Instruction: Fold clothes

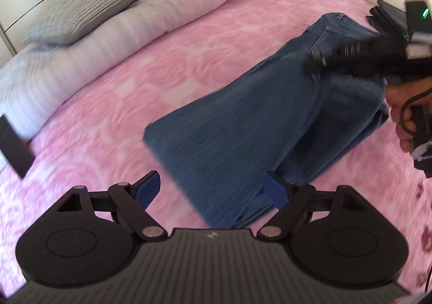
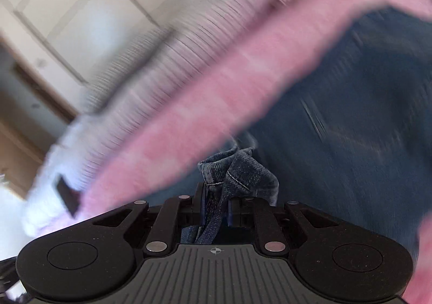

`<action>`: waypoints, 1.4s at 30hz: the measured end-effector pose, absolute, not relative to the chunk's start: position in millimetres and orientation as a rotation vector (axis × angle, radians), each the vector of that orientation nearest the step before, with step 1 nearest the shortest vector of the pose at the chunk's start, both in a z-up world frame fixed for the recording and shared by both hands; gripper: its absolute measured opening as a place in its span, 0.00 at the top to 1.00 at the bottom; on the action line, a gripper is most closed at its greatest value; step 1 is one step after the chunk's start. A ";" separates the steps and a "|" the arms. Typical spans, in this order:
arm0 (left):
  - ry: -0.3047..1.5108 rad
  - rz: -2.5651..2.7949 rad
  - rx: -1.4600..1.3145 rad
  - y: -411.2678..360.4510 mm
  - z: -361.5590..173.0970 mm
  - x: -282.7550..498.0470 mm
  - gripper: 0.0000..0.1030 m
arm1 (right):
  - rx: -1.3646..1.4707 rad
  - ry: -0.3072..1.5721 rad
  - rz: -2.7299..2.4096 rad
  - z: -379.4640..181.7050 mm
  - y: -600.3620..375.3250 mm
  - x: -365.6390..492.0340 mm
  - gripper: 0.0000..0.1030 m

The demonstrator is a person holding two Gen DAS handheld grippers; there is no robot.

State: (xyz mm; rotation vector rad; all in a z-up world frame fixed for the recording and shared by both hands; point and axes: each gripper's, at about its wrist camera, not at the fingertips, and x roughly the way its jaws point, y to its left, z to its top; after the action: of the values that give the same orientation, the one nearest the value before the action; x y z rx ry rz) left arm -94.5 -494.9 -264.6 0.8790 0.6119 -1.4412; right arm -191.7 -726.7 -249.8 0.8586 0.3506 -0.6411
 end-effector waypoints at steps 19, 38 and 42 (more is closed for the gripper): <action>0.646 -1.384 1.064 -559.3 -326.9 -88.7 0.21 | 0.997 0.600 -0.589 -296.4 -778.9 -199.0 0.85; 0.433 -1.460 1.176 -517.1 -308.0 -15.9 0.16 | 0.303 0.811 -0.473 -230.6 -620.5 -142.1 0.30; 0.331 -1.477 1.223 -499.2 -307.5 1.2 0.16 | -0.025 0.873 -0.269 -256.5 -542.5 -79.3 0.30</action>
State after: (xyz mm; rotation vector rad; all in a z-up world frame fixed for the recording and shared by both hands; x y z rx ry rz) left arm 1.2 -499.2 -307.5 1.2231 0.3311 -1.4770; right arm -79.3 -542.5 -256.5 -0.0246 0.8734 -0.2689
